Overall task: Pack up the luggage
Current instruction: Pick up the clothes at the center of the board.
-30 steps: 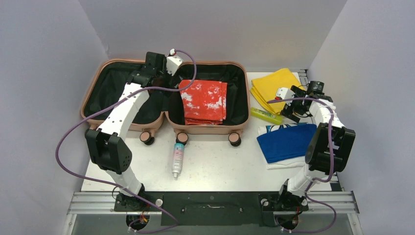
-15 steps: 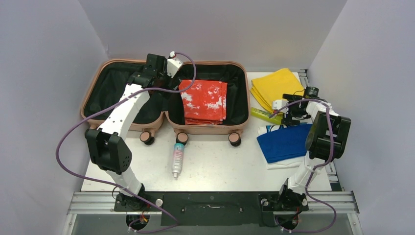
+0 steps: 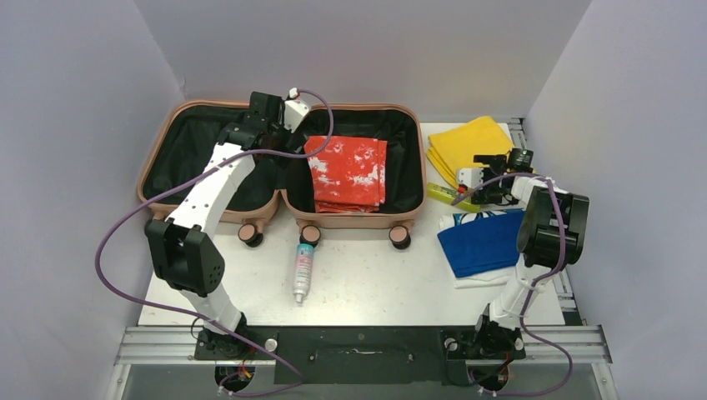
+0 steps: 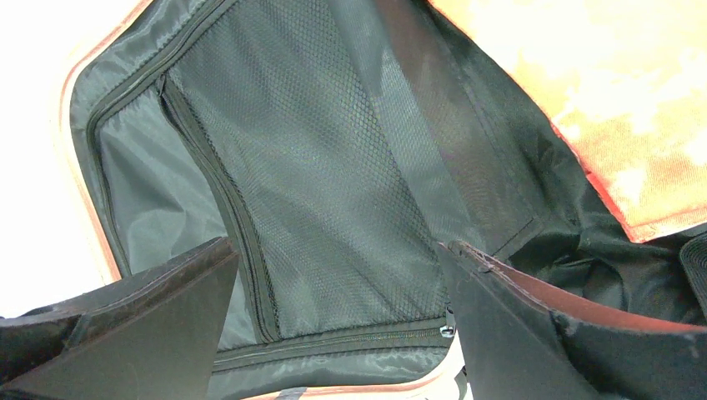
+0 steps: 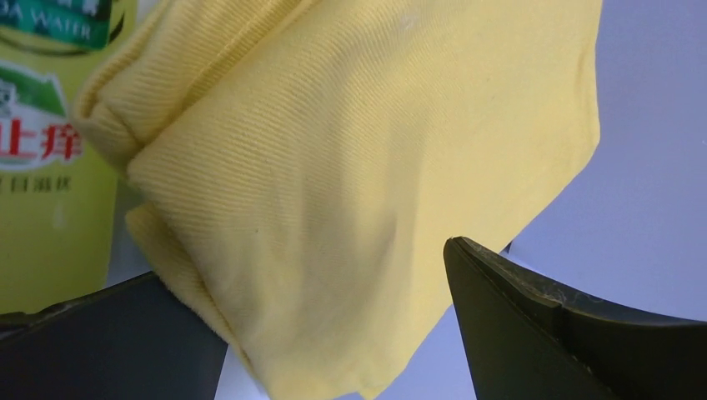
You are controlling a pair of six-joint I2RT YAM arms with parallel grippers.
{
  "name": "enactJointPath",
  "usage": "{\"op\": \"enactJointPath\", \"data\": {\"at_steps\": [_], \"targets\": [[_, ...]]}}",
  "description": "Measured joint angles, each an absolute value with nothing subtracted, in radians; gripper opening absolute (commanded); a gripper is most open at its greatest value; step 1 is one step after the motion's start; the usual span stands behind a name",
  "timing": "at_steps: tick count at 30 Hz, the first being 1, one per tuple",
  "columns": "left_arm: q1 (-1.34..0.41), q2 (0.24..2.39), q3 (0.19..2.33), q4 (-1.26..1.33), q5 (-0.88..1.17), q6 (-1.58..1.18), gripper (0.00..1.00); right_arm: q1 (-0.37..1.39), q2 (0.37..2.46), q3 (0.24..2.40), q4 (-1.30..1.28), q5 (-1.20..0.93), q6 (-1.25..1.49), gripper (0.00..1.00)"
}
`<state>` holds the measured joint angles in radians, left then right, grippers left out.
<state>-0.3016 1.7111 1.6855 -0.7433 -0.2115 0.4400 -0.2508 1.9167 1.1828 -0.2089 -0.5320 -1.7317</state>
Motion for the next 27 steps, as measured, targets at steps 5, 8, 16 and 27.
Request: {"op": "enactJointPath", "data": {"at_steps": [5, 8, 16, 27], "targets": [[-0.302, 1.711, 1.686, -0.743, -0.214, 0.440, 0.96, -0.213, 1.934, 1.169, -0.150, -0.531, -1.690, 0.33], [-0.302, 1.711, 1.683, -0.743, -0.217, 0.440, 0.96, -0.180, 1.980, 1.196, -0.155, -0.529, -1.662, 0.08], [-0.302, 1.711, 1.666, -0.744, -0.224, 0.439, 0.96, -0.149, 2.036, 1.293, -0.157, -0.529, -1.498, 0.05], [-0.373, 1.701, 1.657, -0.740, -0.154, 0.461, 0.96, -0.191, 2.072, 1.479, -0.338, -0.662, -1.113, 0.05]]}}
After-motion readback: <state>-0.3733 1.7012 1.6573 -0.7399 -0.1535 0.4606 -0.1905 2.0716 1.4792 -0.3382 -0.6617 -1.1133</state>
